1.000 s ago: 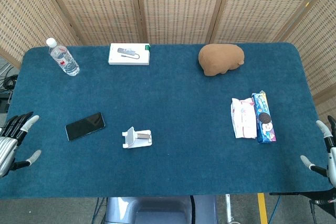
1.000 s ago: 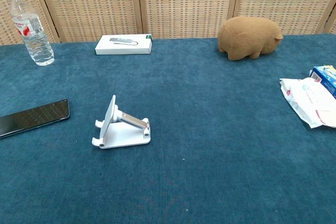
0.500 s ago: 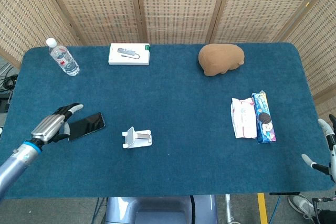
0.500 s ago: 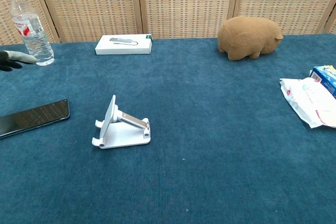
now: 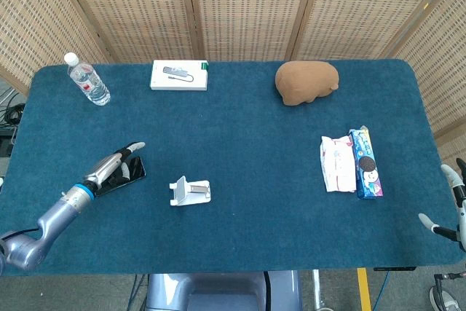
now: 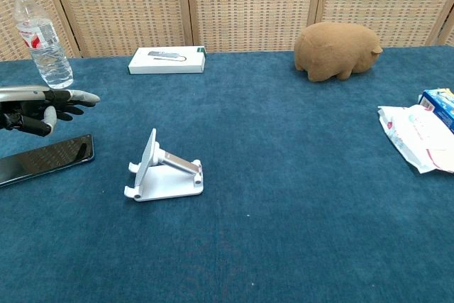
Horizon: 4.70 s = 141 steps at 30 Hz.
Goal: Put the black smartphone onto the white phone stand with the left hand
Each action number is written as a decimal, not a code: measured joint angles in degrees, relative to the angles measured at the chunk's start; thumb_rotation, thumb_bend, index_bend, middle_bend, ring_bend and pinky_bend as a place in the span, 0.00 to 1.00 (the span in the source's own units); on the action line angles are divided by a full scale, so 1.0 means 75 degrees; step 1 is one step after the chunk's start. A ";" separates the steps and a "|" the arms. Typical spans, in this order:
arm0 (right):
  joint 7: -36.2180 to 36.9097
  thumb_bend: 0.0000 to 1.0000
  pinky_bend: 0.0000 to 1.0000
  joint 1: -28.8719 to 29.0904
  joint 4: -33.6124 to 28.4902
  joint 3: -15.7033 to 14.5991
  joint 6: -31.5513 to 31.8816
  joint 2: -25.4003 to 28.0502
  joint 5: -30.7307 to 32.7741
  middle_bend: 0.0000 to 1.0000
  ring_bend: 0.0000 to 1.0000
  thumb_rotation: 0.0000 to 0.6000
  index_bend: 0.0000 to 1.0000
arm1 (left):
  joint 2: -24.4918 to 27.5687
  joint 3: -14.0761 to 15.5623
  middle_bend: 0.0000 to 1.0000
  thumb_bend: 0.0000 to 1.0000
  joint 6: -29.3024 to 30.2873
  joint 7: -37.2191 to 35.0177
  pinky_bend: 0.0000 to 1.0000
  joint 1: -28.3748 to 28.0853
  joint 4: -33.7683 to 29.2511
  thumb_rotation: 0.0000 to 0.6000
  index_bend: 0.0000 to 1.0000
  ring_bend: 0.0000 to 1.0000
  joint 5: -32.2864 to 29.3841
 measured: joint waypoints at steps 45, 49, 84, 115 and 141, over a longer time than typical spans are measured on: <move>0.0158 0.00 0.00 -0.0017 -0.0012 -0.0012 0.0003 0.0045 0.0018 0.00 0.00 1.00 0.10 | -0.0047 0.0962 0.00 0.29 0.1126 -0.0350 0.00 -0.0084 -0.0242 1.00 0.00 0.00 0.1375; 0.0173 0.00 0.00 -0.0016 -0.0021 -0.0023 -0.0003 0.0050 0.0003 0.00 0.00 1.00 0.10 | 0.0007 0.0866 0.00 0.27 0.1472 0.1271 0.00 0.0088 -0.0280 1.00 0.01 0.00 0.1219; 0.0257 0.00 0.00 0.0003 -0.0026 -0.0020 -0.0099 0.0078 0.0073 0.00 0.00 1.00 0.10 | -0.0540 0.1267 0.14 0.22 0.1184 0.3887 0.11 -0.0038 0.0776 1.00 0.15 0.15 0.1026; 0.0340 0.00 0.00 0.0023 0.0007 -0.0019 -0.0164 0.0088 0.0102 0.00 0.00 1.00 0.10 | -0.1133 0.0965 0.47 0.22 0.1388 0.5246 0.32 0.0110 0.1023 1.00 0.55 0.44 0.0310; 0.0404 0.00 0.00 0.0008 -0.0023 -0.0029 -0.0148 0.0114 0.0089 0.00 0.00 1.00 0.10 | 0.0264 0.0521 0.48 0.19 0.3298 0.2692 0.32 0.0563 -0.0849 1.00 0.56 0.45 0.0776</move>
